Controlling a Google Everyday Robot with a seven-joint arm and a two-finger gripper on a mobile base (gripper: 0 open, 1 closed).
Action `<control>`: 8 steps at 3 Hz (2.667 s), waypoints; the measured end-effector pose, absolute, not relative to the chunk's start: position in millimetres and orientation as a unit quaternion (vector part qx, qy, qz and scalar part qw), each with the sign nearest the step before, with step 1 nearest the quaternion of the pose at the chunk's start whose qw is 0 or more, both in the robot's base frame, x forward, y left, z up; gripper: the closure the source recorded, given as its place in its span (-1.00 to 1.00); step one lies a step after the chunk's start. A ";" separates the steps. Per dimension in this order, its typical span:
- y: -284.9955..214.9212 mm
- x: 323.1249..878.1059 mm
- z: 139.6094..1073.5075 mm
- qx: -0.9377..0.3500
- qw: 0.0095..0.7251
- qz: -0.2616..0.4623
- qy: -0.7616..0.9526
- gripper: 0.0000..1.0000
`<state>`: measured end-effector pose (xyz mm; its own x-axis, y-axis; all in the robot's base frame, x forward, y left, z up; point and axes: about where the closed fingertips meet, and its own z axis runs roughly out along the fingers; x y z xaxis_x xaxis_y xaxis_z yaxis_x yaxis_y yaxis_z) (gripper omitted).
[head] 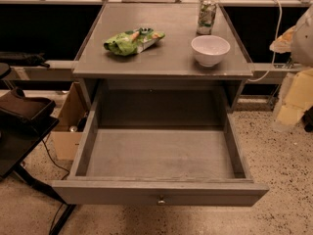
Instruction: Place green rice chip bag into top drawer
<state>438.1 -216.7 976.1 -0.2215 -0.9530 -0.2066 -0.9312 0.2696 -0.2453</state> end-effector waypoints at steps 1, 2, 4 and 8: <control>-216.7 438.1 976.1 -0.603 0.159 -0.034 0.781 -1.00; -198.9 463.3 973.8 -0.631 0.185 -0.056 0.751 -1.00; -102.0 557.6 975.4 -0.750 0.215 -0.171 0.601 -1.00; -33.7 635.6 983.1 -0.803 0.219 -0.286 0.475 -1.00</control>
Offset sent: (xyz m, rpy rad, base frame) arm 0.0856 0.0621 -0.0117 -0.0435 -0.2369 0.2561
